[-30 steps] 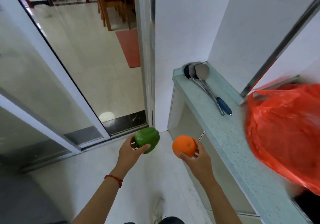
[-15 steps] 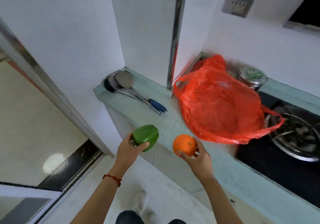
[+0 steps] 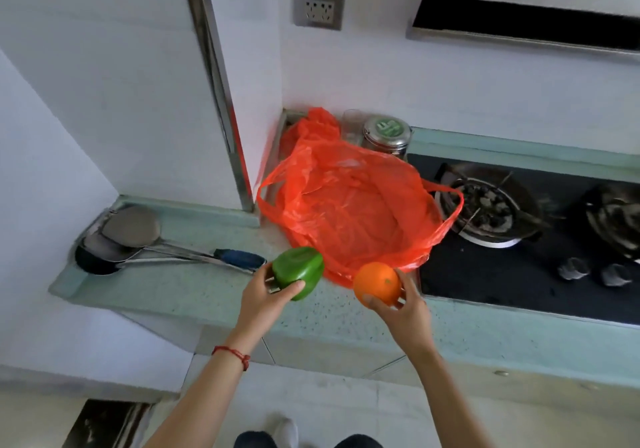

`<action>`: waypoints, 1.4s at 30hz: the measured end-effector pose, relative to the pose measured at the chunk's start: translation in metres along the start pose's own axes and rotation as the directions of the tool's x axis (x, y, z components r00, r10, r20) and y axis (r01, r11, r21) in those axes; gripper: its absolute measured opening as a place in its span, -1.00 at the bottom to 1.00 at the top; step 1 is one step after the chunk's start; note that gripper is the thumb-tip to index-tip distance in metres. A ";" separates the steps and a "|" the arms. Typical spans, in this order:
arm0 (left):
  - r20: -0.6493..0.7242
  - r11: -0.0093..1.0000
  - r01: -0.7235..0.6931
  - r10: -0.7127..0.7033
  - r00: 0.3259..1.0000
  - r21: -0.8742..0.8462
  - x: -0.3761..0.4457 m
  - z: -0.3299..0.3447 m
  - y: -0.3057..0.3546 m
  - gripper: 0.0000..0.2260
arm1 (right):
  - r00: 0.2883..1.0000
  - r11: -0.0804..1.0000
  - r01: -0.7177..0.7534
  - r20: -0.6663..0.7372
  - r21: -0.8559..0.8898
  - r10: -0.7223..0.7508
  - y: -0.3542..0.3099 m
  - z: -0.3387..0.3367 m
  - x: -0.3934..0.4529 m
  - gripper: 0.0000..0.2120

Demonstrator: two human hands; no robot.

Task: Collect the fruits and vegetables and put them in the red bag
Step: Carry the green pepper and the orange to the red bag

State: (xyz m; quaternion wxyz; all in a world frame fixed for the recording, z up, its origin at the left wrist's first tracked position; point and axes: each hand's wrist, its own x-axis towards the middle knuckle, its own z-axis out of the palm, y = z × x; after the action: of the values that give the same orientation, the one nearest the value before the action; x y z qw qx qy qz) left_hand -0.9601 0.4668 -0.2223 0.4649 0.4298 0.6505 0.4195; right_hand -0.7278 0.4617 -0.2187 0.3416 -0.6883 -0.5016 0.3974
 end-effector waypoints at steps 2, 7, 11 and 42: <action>0.041 1.000 -0.012 0.011 0.999 0.023 0.013 0.001 0.002 -0.36 | 1.000 1.000 -0.001 -0.018 0.002 0.001 -0.005 0.001 0.005 -0.25; 0.108 0.999 -0.023 0.018 0.994 0.044 0.045 0.016 0.013 -0.38 | 0.998 1.000 -0.014 -0.059 0.001 0.014 -0.013 -0.004 0.030 -0.21; 0.118 0.999 -0.020 0.014 0.993 0.048 0.075 0.038 0.028 -0.50 | 0.998 1.000 -0.012 -0.068 0.006 0.013 -0.019 -0.012 0.063 -0.22; 0.021 0.986 0.046 -0.050 0.999 0.158 0.278 0.161 0.058 -0.49 | 0.995 0.990 -0.091 -0.055 -0.109 0.086 -0.023 0.010 0.304 -0.20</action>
State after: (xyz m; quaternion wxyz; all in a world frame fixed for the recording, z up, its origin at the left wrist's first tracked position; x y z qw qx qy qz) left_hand -0.8500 0.7701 -0.2695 0.4477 0.4545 0.6860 0.3499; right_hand -0.6914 0.7609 -0.2657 0.2971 -0.7375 -0.4834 0.3663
